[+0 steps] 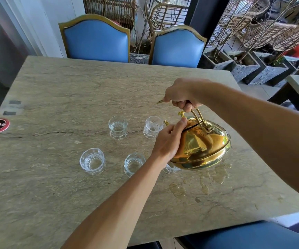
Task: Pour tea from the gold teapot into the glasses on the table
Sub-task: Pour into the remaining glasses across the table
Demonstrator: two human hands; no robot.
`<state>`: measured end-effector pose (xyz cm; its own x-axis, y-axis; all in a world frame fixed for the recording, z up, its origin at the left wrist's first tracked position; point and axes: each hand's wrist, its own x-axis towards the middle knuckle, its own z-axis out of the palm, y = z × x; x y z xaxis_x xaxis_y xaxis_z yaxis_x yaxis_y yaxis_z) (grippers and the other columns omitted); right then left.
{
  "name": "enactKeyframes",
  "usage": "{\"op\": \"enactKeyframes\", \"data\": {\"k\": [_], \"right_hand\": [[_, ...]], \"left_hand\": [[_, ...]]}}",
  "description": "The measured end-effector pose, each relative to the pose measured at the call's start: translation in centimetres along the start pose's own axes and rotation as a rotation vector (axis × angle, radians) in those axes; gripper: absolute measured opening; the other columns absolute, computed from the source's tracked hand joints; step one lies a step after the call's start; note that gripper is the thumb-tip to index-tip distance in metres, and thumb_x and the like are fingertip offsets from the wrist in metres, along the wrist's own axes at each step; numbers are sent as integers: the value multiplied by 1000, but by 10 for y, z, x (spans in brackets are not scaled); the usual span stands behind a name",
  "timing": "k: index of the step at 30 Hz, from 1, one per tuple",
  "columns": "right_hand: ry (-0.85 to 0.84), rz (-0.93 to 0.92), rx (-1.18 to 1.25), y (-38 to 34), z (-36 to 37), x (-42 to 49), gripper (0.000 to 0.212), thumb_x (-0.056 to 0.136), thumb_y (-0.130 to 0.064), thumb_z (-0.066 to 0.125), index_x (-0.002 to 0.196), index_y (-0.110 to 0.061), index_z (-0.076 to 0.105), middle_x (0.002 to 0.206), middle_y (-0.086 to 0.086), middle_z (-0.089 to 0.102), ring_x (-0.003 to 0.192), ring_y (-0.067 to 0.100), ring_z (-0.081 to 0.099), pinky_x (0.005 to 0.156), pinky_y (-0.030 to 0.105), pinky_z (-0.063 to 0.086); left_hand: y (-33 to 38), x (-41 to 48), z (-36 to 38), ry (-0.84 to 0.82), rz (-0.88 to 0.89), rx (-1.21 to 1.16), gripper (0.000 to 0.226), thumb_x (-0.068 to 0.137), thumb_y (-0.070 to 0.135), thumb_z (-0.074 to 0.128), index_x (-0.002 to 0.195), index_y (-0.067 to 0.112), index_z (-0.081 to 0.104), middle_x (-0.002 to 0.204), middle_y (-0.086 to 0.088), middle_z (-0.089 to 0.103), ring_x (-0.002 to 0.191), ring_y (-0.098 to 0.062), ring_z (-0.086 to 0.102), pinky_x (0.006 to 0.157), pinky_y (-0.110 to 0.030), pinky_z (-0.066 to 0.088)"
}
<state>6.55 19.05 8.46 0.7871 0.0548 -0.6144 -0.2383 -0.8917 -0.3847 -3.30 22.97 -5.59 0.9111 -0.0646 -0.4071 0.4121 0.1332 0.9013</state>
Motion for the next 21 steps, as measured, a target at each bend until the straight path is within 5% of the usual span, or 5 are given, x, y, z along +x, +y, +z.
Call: {"op": "enactKeyframes", "data": {"k": [6,11,14,18,21], "right_hand": [[32,-28,84,9,-5,-6,18,98,-15,53,83,-5,53,54,4,41,42,13,30,38,21,25],[70,-76,200,22,-13,-19,16,97,-16,54,99,-1,60,55,4,40,42,12,29,38,21,24],[107,-101,269,33,-20,-25,33,97,-18,55,120,6,59,56,4,38,42,12,28,38,20,24],[156,-125,348,49,-27,-33,38,96,-18,55,131,-1,56,54,1,36,41,11,26,41,21,22],[178,-131,379,63,-34,-36,39,96,-18,56,132,-3,56,54,0,35,40,10,25,41,21,21]], "left_hand": [[3,-2,1,2,40,43,74,82,79,55,106,12,77,103,-14,82,100,-28,79,92,-39,60],[8,-2,5,36,106,147,63,94,75,57,96,15,73,77,3,71,81,-17,72,75,-31,52],[13,-3,12,56,151,210,69,85,81,53,95,15,71,90,-3,73,86,-20,73,79,-35,55],[19,-5,23,70,197,314,39,96,72,58,83,35,57,115,-4,65,99,-18,67,84,-35,52],[17,-2,34,74,240,321,54,96,72,58,100,19,68,123,-6,59,107,-23,64,82,-34,48]]}}
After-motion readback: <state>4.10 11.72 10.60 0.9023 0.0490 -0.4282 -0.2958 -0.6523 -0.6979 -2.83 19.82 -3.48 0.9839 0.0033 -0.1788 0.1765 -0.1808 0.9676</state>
